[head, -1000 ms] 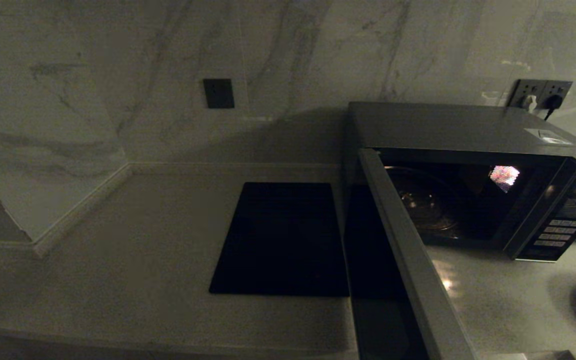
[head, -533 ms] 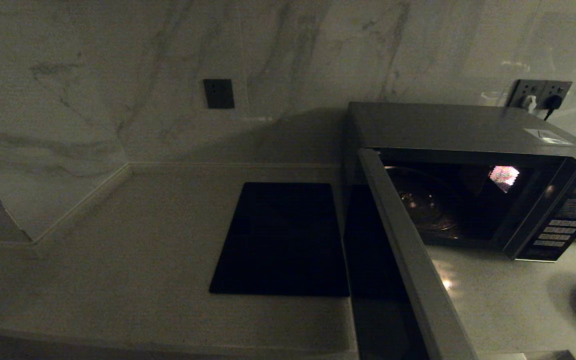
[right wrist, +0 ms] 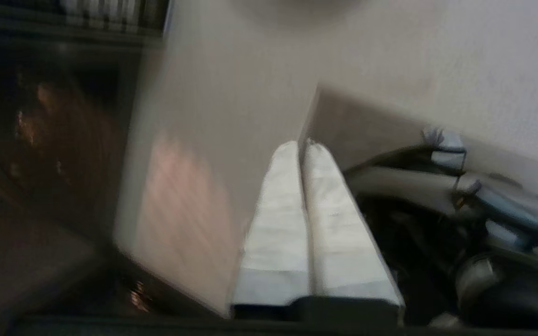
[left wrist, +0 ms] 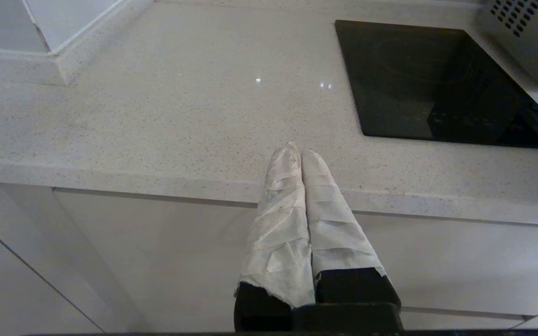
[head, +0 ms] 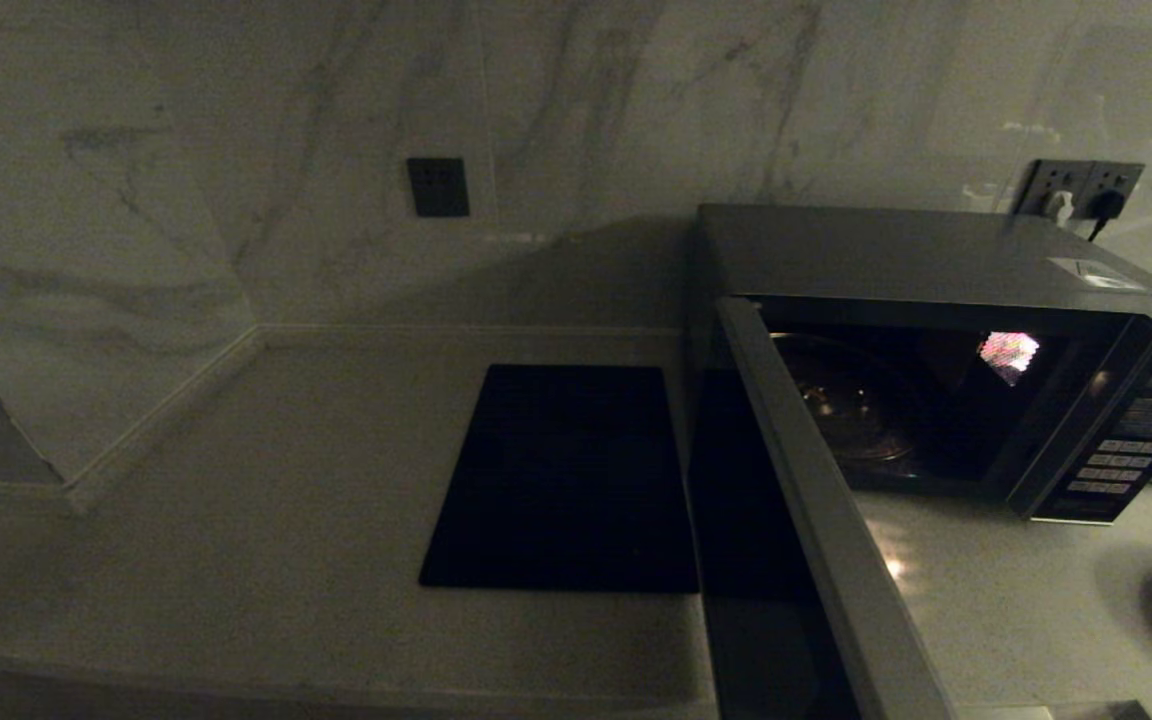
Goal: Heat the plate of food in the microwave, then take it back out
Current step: Close the microwave oven
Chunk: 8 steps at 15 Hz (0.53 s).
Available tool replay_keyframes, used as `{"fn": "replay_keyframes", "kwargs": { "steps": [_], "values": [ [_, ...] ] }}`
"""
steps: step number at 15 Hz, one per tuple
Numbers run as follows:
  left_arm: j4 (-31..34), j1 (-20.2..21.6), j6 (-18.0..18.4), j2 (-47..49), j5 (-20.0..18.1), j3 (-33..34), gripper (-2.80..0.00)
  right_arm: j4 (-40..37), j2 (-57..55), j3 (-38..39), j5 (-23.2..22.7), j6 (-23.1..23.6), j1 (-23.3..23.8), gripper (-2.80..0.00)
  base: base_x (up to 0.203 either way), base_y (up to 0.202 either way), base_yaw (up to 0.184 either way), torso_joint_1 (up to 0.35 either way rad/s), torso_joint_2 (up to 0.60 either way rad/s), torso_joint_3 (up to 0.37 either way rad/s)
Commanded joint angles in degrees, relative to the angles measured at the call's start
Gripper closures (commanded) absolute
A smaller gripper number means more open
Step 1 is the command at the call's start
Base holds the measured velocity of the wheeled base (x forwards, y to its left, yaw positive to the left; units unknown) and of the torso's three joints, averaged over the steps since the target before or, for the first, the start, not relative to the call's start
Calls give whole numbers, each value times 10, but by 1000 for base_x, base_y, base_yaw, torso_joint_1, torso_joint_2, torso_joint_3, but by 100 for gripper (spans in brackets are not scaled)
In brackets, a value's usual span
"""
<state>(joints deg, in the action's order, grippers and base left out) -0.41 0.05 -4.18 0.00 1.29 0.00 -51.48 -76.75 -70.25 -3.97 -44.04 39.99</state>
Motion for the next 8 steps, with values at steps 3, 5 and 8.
{"fn": "replay_keyframes", "kwargs": {
  "steps": [3,5,8],
  "values": [
    [0,0,0,1,0,0,0,-69,77,5,21,-3,-105,0,0,0,0,0,0,0],
    [0,0,0,0,0,0,0,-100,93,-9,51,-3,-172,0,0,0,0,0,0,0],
    [0,0,0,1,0,0,0,-113,122,-43,88,-6,-275,0,0,0,0,0,0,0]
  ]
}}
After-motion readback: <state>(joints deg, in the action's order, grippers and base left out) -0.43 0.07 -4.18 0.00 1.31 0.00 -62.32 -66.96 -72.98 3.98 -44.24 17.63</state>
